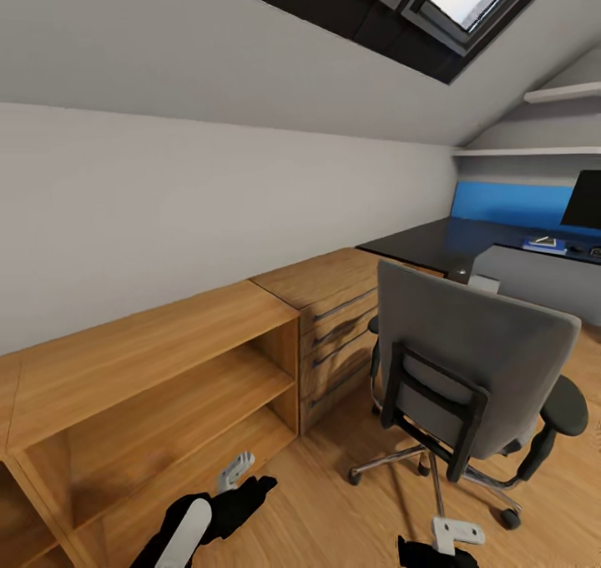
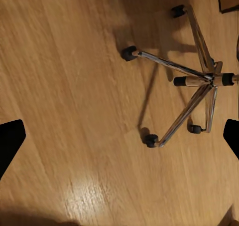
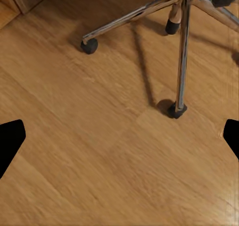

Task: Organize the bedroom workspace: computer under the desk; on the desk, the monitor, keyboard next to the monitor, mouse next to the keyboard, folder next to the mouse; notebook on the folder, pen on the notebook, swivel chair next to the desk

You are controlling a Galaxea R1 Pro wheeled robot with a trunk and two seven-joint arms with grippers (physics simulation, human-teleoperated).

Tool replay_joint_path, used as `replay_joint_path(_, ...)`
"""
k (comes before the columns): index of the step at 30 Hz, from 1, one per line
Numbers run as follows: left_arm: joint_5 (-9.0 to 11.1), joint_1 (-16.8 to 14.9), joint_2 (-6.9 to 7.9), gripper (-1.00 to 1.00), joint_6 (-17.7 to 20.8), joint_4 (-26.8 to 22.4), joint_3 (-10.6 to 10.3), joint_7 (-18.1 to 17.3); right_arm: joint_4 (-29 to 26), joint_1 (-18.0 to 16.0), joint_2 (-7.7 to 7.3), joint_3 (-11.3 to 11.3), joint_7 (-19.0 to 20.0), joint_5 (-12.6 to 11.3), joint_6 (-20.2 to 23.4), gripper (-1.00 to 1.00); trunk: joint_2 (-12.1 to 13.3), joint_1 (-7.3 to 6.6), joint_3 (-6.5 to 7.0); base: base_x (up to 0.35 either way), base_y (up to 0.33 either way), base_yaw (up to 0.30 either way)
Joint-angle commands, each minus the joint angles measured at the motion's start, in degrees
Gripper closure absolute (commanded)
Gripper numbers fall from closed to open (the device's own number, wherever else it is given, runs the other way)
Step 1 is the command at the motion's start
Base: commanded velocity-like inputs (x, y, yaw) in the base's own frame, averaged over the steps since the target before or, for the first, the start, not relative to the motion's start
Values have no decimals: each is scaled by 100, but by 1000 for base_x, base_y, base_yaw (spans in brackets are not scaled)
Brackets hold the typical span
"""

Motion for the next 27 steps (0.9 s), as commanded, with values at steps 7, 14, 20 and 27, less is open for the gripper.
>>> replay_joint_path(7,31,-1170,47,-100,427,674,-42,24,21,-3,2,6,-770,-74,-118,-100,-285,154,-125,0,0,-254)
replay_joint_path(14,-495,-1315,-27,-100,374,953,-148,-43,-6,-11,-5,17,-809,-84,-49,-100,-565,308,-250,0,0,-294)
replay_joint_path(20,-620,-1327,-45,-100,322,1105,-371,-68,-2,-36,5,17,-813,-80,-28,-100,-806,440,-358,0,0,-296)
replay_joint_path(27,-620,-1285,-46,-100,303,1289,-424,-63,-7,-73,5,2,-813,-79,-22,-100,-967,528,-430,0,0,-296)
